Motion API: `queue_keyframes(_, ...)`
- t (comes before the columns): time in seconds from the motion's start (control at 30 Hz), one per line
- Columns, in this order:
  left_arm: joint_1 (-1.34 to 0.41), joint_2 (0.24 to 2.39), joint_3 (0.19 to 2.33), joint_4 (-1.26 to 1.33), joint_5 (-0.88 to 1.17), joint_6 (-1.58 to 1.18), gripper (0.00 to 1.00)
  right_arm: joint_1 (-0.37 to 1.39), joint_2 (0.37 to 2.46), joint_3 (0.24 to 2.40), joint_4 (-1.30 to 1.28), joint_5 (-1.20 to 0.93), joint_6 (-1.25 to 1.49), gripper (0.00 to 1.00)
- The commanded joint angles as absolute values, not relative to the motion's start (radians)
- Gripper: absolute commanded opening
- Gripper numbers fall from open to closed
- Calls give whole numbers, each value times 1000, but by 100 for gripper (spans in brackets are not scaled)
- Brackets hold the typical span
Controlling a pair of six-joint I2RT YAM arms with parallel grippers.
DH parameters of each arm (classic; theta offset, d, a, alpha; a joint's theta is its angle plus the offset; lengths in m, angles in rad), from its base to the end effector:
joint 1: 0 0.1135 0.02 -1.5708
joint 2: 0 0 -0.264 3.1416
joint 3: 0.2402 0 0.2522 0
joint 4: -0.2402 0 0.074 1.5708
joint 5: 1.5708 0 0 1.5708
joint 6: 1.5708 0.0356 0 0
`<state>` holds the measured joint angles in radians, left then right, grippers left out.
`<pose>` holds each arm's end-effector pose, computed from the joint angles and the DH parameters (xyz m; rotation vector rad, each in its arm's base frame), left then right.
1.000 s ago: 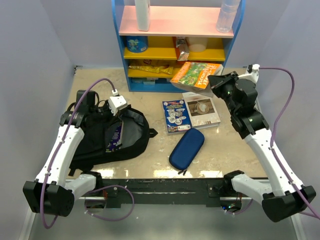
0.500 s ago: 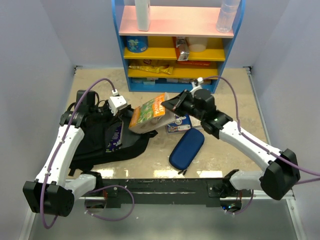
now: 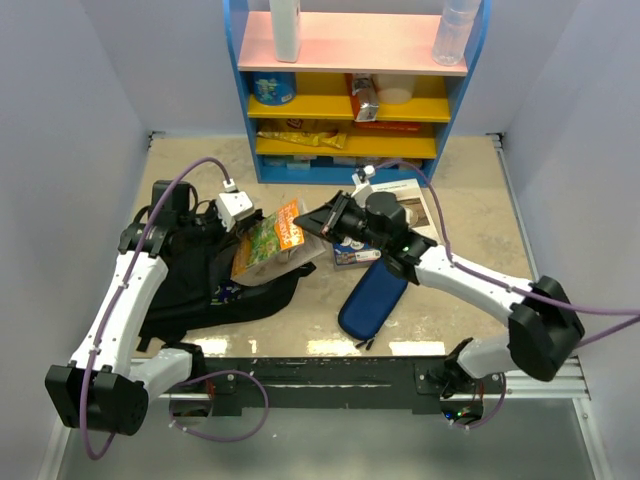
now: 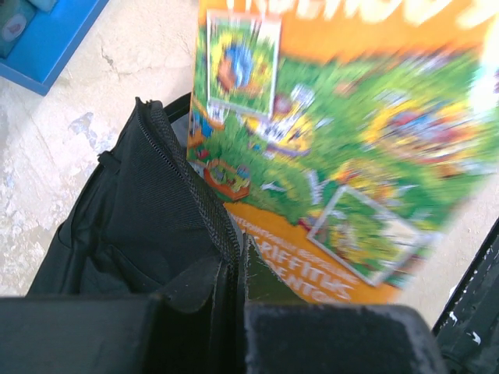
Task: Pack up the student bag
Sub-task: Place the book in the student bag.
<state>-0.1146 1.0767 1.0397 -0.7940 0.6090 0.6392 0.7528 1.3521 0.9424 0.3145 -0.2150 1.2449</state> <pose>0.2077 -0.0444 0.3206 1.0803 1.9861 -0.4556 0.2280 0.2240 0.3183 0.2906 1.9453 1.6106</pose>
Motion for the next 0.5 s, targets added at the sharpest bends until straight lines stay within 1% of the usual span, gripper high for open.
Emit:
queue_keyframes(0.0,-124,1045,1077,-761,647,637,0,752,1430,901,406,-201,1237,0)
queue_keyframes(0.1,-124,1043,1075,-767,649,644,0,741,1483,873,385,-195,1195,0)
queue_keyframes(0.2,-124,1043,1074,-769,647,649,0,733,1543,896,298,-178,1114,0)
queue_keyframes(0.23,-126,1042,1074,-770,647,649,0,729,1564,917,258,-184,1085,3)
queue_keyframes(0.27,-124,1042,1075,-770,649,649,0,727,1583,960,183,-187,1053,24)
queue_keyframes(0.3,-124,1043,1075,-772,650,650,0,721,1606,980,155,-201,996,36)
queue_keyframes(0.33,-124,1042,1077,-772,652,652,0,716,1636,994,140,-212,970,43)
queue_keyframes(0.37,-126,1045,1077,-773,650,652,0,716,1646,1018,86,-204,948,56)
queue_keyframes(0.43,-126,1046,1075,-775,650,653,0,715,1649,1029,60,-178,885,68)
queue_keyframes(0.47,-126,1046,1075,-776,652,653,0,713,1646,1034,39,-158,870,77)
